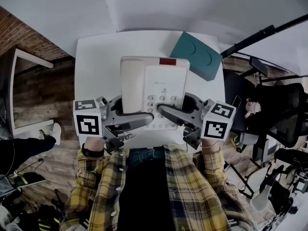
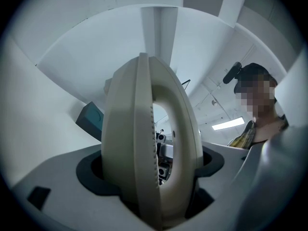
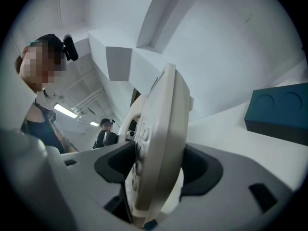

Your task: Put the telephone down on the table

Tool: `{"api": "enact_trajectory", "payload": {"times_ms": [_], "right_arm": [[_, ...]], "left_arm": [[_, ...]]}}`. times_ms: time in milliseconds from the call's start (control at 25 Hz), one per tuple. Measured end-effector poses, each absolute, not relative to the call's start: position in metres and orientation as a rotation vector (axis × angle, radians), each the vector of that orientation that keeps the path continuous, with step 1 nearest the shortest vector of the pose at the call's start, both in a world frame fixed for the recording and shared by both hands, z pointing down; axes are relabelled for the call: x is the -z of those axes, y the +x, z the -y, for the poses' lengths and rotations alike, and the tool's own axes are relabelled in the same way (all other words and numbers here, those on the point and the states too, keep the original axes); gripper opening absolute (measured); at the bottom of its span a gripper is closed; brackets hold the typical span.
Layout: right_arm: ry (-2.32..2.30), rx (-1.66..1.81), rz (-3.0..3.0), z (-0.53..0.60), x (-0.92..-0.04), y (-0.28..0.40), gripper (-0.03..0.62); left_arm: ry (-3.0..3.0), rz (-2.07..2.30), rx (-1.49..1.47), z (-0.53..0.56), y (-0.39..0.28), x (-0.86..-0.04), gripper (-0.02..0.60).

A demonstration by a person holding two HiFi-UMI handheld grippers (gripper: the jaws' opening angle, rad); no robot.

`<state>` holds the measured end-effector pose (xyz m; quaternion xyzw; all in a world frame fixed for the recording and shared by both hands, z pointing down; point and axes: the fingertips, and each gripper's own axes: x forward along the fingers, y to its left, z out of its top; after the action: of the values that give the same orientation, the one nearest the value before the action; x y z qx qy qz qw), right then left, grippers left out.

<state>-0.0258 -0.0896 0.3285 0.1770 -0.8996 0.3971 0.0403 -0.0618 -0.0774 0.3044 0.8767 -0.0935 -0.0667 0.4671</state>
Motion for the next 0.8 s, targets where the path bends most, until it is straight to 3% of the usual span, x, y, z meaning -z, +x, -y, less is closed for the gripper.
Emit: {"api": "enact_trajectory", "payload": {"times_ms": [800], "right_arm": [[0.519,-1.424,2.605,0.091,-0.406,-0.031,0.273]], "left_arm": [[1.999,0.243,0.114,0.080,-0.066,-0.381,0.434]]}}
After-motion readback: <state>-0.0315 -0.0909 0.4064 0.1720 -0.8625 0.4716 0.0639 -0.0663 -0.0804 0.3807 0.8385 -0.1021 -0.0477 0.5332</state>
